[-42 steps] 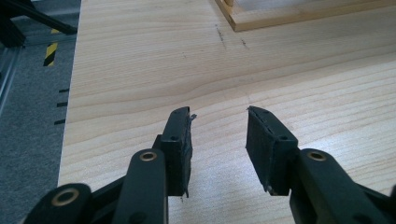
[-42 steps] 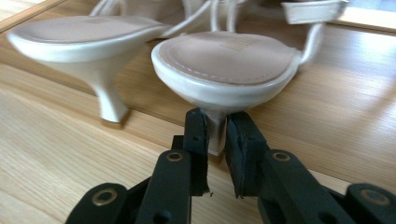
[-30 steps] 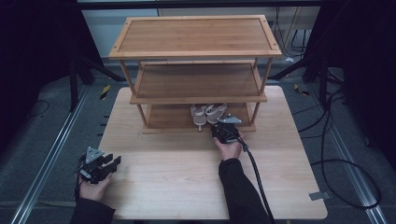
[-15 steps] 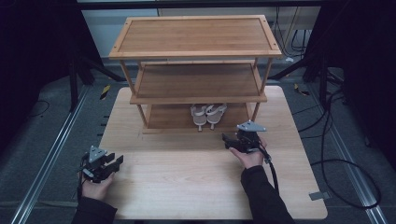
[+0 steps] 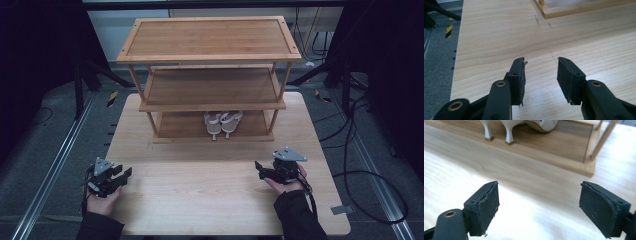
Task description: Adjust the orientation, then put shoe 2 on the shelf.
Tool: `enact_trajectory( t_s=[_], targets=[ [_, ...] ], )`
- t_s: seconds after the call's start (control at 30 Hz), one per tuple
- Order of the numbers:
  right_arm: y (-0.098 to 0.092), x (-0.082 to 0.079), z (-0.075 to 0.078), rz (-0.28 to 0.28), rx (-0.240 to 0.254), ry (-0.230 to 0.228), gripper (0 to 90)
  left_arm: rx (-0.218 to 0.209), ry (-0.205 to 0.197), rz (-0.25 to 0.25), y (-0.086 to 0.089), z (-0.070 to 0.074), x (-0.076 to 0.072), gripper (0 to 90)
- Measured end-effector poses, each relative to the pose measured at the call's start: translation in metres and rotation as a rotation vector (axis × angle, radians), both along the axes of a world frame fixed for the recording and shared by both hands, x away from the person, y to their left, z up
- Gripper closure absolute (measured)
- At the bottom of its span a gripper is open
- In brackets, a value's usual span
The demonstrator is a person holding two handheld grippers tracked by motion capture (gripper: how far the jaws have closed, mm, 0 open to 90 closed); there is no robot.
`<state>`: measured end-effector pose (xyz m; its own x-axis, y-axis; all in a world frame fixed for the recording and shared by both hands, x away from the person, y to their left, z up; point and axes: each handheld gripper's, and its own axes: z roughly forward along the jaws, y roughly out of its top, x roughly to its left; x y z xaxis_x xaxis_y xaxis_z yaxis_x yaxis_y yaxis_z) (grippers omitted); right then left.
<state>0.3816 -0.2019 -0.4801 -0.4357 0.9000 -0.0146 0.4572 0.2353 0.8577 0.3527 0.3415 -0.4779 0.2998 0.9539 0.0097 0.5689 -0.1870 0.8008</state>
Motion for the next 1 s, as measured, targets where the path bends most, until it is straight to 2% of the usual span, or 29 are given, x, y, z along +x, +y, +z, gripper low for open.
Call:
enact_trajectory(
  t_s=[0.17,0.27,0.4,0.5,0.6,0.73,0.8,0.9,1.0],
  targets=[
    [-0.019,-0.015,0.001,-0.036,0.014,-0.002,16.0,0.000,0.003,-0.007,0.000,-0.001,0.001,56.6],
    [-0.023,-0.019,0.002,-0.045,0.031,-0.004,15.5,0.003,0.003,-0.006,0.000,-0.001,0.001,56.6],
    [-0.025,-0.022,0.003,-0.044,0.048,-0.001,14.0,-0.014,-0.005,-0.002,0.000,0.002,-0.002,56.5],
    [-0.028,-0.024,0.001,-0.048,0.030,-0.010,13.3,-0.021,-0.016,-0.023,-0.003,0.005,-0.001,55.6],
    [-0.037,-0.027,-0.001,-0.065,0.015,0.005,11.1,-0.020,-0.020,-0.048,-0.006,0.006,0.001,51.8],
    [-0.056,-0.034,-0.003,-0.112,0.046,0.026,9.4,-0.042,-0.027,-0.075,-0.006,0.007,0.003,43.9],
    [-0.065,-0.038,-0.003,-0.135,0.041,0.022,9.3,-0.048,-0.021,-0.088,-0.005,0.006,0.004,39.2],
    [-0.081,-0.044,-0.003,-0.174,0.054,0.018,8.6,-0.049,-0.013,-0.087,0.000,0.005,0.005,34.4],
    [-0.087,-0.046,-0.004,-0.182,0.058,0.019,8.6,-0.043,-0.015,-0.064,0.007,0.002,0.005,34.1]
  ],
)
